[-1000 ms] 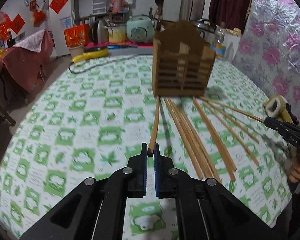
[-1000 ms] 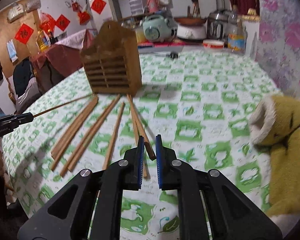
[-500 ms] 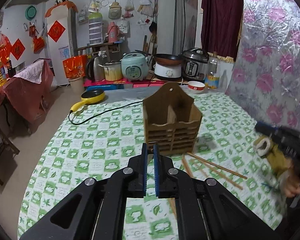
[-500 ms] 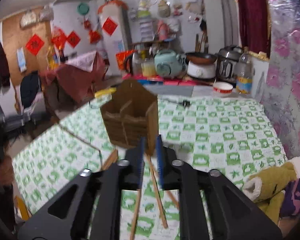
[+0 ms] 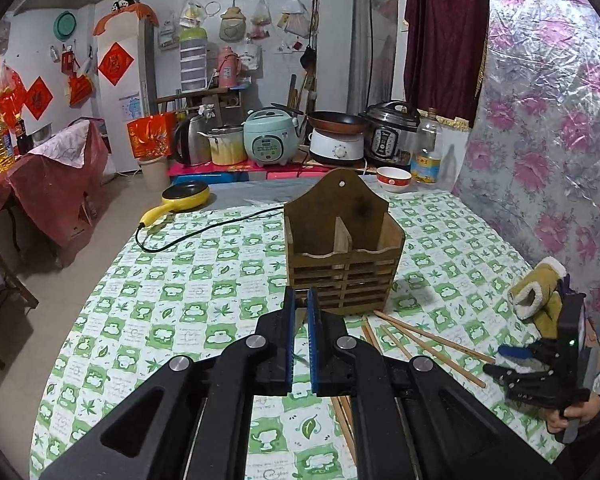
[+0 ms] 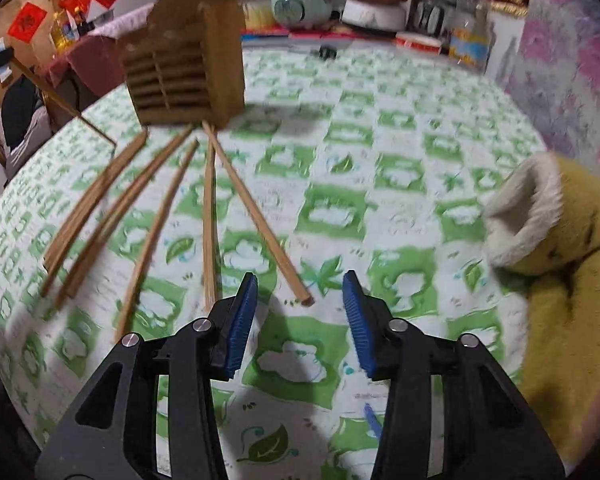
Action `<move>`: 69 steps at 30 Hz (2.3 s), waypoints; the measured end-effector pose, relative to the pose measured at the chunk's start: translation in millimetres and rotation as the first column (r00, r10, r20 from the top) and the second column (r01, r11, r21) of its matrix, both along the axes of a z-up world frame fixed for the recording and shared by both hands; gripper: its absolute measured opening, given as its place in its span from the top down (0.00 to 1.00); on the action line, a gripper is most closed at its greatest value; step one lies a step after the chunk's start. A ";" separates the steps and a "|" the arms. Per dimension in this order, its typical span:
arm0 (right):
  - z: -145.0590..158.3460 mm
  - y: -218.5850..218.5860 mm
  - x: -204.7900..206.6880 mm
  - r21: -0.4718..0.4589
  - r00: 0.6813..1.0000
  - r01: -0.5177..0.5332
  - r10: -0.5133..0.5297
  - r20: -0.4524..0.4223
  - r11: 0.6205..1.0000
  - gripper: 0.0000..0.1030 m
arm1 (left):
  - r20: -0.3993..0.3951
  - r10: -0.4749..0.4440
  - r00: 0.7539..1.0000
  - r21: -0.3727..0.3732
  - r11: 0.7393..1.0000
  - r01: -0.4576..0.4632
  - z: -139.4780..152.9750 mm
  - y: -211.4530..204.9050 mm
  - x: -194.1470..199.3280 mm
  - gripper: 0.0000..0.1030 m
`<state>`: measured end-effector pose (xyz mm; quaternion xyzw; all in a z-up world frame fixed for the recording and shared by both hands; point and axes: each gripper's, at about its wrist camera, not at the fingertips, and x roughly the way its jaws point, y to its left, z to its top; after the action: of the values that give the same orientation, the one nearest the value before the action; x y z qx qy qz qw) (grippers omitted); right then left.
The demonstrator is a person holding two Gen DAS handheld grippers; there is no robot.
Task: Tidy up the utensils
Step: 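Lift both held chopsticks and lower them into the wooden holder, then open both tools to release the chopsticks into the holder, then withdraw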
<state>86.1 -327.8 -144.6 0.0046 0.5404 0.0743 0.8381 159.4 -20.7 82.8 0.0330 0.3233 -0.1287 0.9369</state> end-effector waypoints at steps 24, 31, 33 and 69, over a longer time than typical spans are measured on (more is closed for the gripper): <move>187.0 48.5 47.1 0.100 0.890 -0.022 -0.026 0.456 0.995 0.94 | 0.113 -0.004 0.994 -0.091 0.996 0.014 69.7 -10.4 16.0 0.94; 247.8 72.1 67.6 0.162 0.783 -0.033 -0.075 0.618 0.986 0.94 | 0.215 -0.008 0.977 -0.187 0.981 0.050 118.4 -14.1 25.9 0.94; 258.5 79.7 73.4 0.172 0.730 -0.010 -0.111 0.674 0.985 0.94 | 0.237 0.004 0.971 -0.214 0.976 0.049 123.6 -16.3 33.7 0.94; 167.6 71.6 171.4 0.233 0.846 0.105 -0.210 0.490 0.967 0.27 | -0.019 0.193 0.981 -0.253 0.948 -0.191 42.4 3.2 161.3 0.10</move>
<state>257.4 -256.2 22.9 0.1124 0.2868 0.0567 0.9497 320.7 -17.5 125.3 -0.1182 0.3028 -0.0770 0.9425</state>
